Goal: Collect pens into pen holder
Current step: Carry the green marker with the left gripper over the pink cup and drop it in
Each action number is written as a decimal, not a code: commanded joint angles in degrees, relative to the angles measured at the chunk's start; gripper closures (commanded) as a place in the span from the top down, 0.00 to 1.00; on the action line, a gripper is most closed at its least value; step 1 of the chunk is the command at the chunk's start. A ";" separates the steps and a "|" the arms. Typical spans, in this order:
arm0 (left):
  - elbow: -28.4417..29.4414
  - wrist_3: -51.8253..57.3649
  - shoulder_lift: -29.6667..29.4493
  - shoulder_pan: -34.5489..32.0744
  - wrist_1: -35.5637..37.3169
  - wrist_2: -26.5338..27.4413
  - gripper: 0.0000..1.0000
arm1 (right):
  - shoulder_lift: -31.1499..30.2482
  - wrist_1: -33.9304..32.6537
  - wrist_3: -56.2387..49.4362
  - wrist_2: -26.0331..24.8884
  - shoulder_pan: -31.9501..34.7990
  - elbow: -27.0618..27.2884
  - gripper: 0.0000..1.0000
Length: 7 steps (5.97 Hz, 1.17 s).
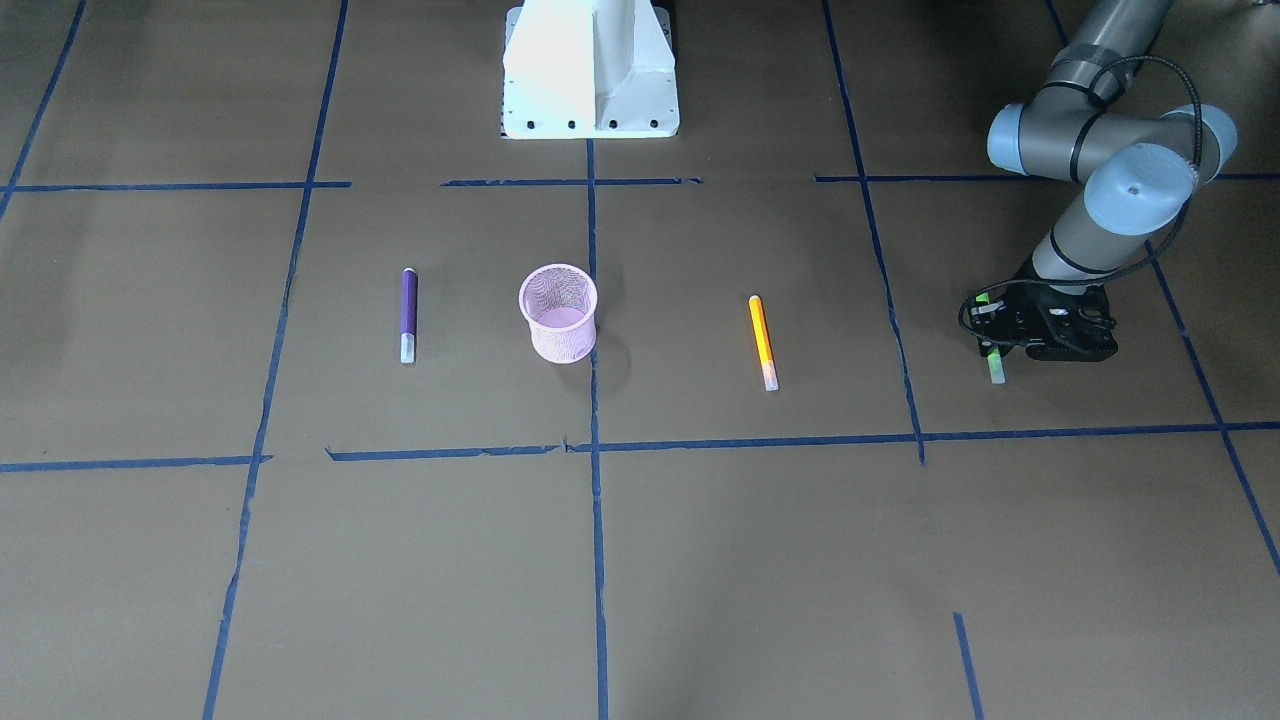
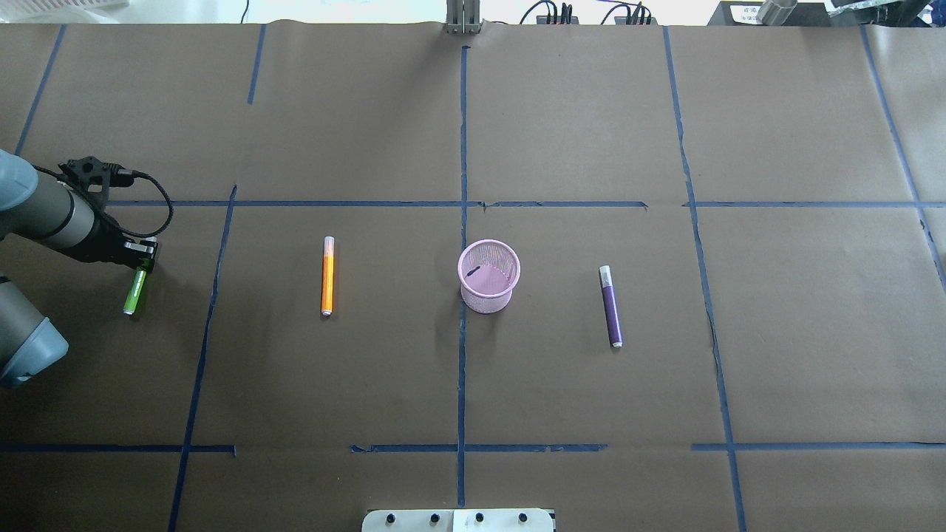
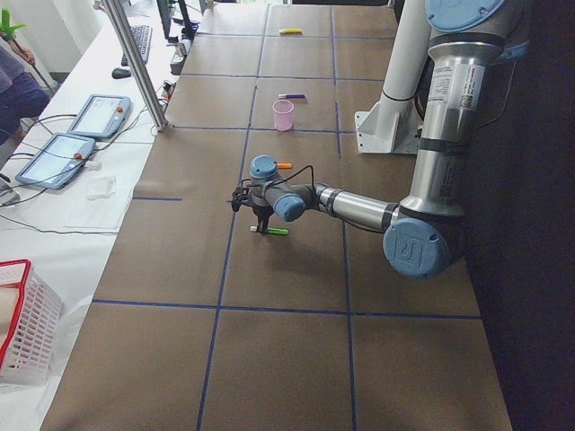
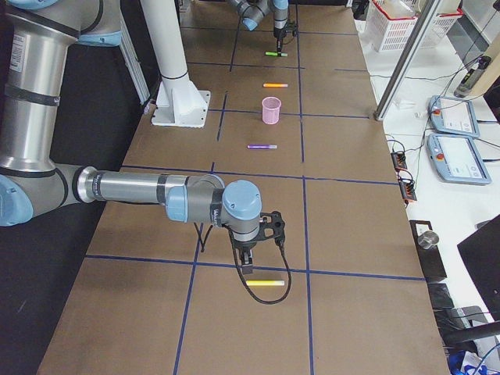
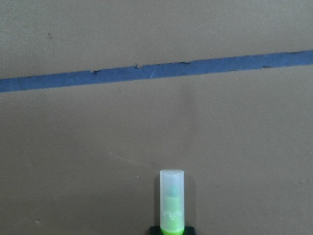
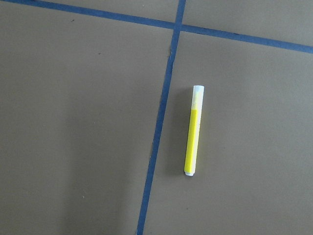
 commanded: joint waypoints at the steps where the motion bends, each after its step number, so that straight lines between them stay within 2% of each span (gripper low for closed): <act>1: -3.72 -1.05 -0.74 -2.83 0.36 0.18 0.00 | 0.00 0.00 0.00 -0.01 0.00 0.00 1.00; 2: -8.27 -3.76 -0.92 -4.42 0.19 0.53 0.00 | -0.09 0.09 -0.18 0.08 0.00 0.00 1.00; 3: -12.93 -3.09 -4.14 -4.52 0.19 0.97 0.00 | -0.09 1.13 -0.18 0.08 0.00 0.09 1.00; 5: -16.92 -7.88 -12.23 -3.39 0.71 5.53 0.00 | -0.35 2.46 -0.18 0.08 0.00 -0.09 1.00; 6: -16.93 -19.40 -16.87 0.71 0.80 13.29 0.00 | -0.35 2.55 -0.26 0.08 0.00 0.00 1.00; 7: -16.93 -27.61 -18.48 6.32 1.07 21.63 0.00 | -0.35 2.81 -0.18 0.08 0.00 -0.09 1.00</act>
